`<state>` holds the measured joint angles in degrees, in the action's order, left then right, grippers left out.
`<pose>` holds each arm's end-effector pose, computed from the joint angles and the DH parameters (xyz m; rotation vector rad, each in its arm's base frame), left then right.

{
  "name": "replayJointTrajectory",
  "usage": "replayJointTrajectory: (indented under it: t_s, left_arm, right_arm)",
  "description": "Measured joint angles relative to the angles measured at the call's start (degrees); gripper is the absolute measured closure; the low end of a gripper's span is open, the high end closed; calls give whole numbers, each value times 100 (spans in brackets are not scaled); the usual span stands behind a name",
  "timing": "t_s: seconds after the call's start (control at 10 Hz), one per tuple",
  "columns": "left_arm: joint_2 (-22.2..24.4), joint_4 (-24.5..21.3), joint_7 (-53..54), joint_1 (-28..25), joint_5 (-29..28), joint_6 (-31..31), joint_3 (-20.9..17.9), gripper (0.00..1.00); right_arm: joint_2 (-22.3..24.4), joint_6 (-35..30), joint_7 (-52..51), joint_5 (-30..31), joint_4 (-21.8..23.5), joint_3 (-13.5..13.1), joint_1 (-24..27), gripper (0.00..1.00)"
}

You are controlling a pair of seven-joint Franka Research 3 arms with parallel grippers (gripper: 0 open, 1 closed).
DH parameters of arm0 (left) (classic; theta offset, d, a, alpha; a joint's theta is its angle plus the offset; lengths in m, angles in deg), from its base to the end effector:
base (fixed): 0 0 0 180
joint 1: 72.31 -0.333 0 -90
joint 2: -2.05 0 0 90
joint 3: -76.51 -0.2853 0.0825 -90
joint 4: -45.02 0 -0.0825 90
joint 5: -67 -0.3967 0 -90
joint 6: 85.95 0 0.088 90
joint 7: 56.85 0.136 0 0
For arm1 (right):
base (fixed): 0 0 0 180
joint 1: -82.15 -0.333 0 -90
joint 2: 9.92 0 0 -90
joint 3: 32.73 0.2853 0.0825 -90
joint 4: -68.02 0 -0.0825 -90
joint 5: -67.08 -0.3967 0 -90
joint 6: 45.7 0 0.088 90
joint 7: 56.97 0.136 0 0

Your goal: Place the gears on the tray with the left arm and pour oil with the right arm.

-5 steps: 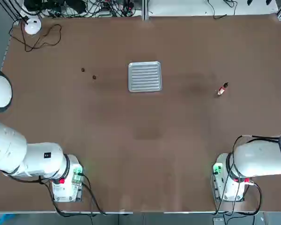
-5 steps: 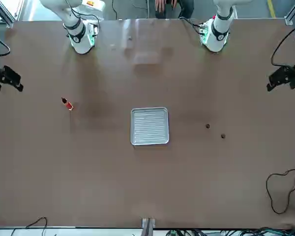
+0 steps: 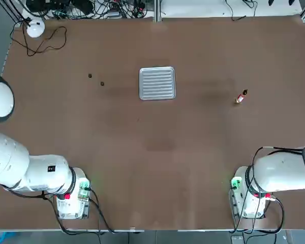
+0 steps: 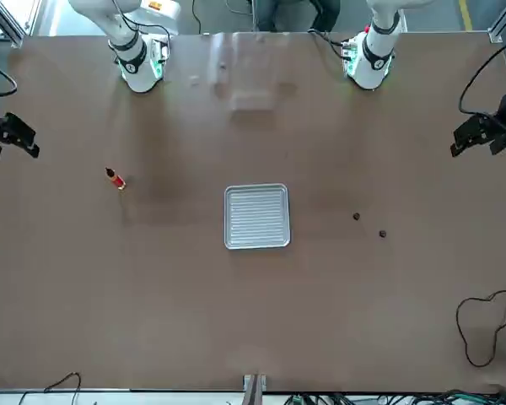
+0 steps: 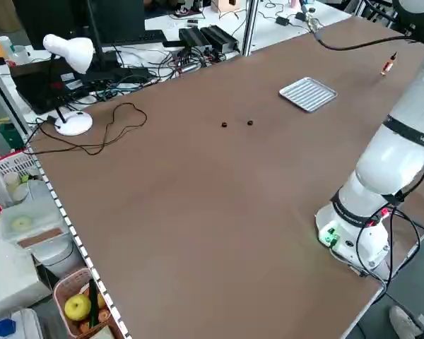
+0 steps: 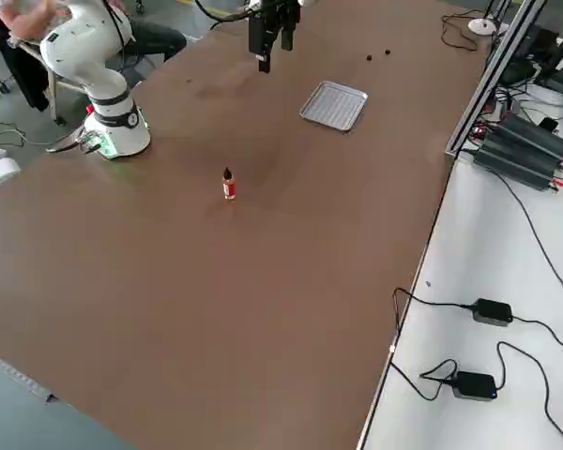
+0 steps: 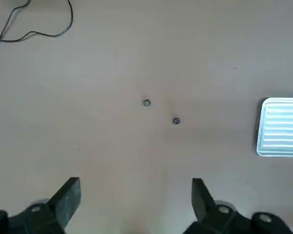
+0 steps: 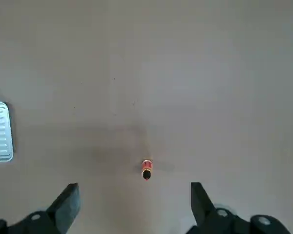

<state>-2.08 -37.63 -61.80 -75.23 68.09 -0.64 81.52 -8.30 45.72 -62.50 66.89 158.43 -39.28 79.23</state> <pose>0.5783 -0.0221 0.5783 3.1167 0.0760 -0.0419 0.5623 -0.0360 0.5795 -3.1375 -0.0520 -0.0723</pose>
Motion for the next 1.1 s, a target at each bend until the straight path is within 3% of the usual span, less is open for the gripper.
replayJointTrajectory:
  t_s: [0.2, 0.4, 0.6, 0.8, 1.1]
  left_arm:
    - [-289, -44, -201, 48, 34, 27, 105, 0]
    - [-512, -394, -528, 233, 21, 426, 254, 0]
    - [-517, -1368, -773, 263, 17, 1633, 490, 0]
    - [-489, -2415, -861, 268, 16, 2853, 693, 1]
    - [-429, -3827, -973, 265, 15, 4355, 987, 4]
  right_arm:
    - [-47, 157, -796, 1, 1, -29, 29, 0]
    - [-155, 250, -1590, -3, 14, -66, 70, 0]
    - [-267, 281, -2305, -231, 37, -73, 168, 0]
    - [-405, 362, -3304, -881, 120, -76, 439, 0]
    - [-1000, 493, -5550, -2126, 296, -99, 1352, 0]
